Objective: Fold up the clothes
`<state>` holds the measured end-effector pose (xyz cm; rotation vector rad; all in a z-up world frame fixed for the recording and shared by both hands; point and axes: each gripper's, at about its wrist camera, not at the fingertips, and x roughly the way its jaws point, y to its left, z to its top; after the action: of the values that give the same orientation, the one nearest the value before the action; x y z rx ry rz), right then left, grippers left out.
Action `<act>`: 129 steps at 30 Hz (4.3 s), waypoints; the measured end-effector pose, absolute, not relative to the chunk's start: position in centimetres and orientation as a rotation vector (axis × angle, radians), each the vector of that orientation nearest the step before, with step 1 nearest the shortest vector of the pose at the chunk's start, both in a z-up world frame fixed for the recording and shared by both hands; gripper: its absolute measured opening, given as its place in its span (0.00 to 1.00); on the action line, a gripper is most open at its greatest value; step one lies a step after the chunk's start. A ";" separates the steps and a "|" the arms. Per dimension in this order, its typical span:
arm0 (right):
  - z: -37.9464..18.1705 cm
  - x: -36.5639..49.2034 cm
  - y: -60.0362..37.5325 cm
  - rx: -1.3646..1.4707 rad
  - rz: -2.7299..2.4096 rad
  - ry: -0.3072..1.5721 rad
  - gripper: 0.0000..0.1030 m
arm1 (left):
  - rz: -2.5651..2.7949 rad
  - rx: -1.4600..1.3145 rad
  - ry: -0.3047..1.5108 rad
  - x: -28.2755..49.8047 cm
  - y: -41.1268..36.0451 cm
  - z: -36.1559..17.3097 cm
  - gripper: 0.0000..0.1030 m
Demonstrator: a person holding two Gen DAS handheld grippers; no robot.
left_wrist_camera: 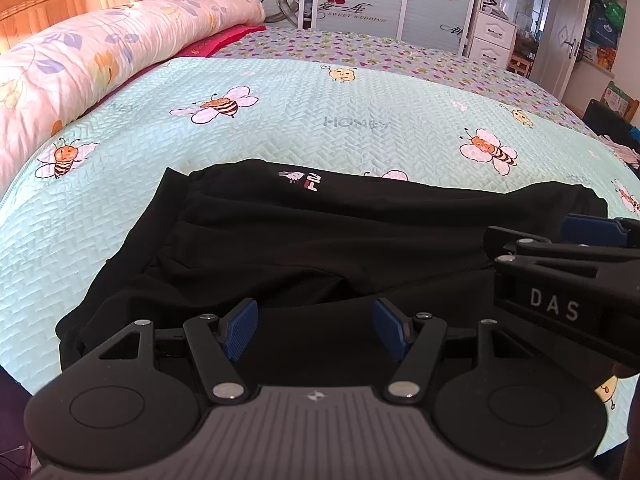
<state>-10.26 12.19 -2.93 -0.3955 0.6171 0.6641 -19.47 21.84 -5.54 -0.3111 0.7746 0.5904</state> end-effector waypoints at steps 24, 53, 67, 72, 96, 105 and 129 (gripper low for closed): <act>-3.0 -10.8 10.8 -0.363 0.711 0.642 0.65 | 0.627 -0.343 0.791 -23.9 23.0 -7.1 0.65; -8.4 -11.2 36.5 -0.210 1.049 0.957 0.65 | 0.859 -0.824 0.686 -33.4 39.0 -14.3 0.72; -9.2 -8.9 49.0 -0.250 1.010 0.851 0.09 | 0.797 -0.669 0.387 -33.6 40.5 -11.1 0.08; -10.9 -10.1 52.8 -0.372 1.035 0.797 0.49 | 0.840 -0.774 0.495 -33.3 43.8 -13.4 0.18; -13.3 1.3 -17.3 0.340 0.156 0.766 0.55 | 0.925 -0.894 0.498 -34.9 41.1 -13.8 0.09; -17.9 5.3 -22.2 0.579 0.169 0.765 0.64 | 0.922 -0.638 0.542 -31.0 34.7 -8.7 0.52; -11.5 17.8 -13.9 0.671 0.398 0.735 0.51 | 0.704 -0.516 0.753 -20.6 27.7 -12.2 0.52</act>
<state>17.78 -13.86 -11.48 0.6709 0.7347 0.3983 -20.57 27.71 -12.21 -0.5164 0.7535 0.7044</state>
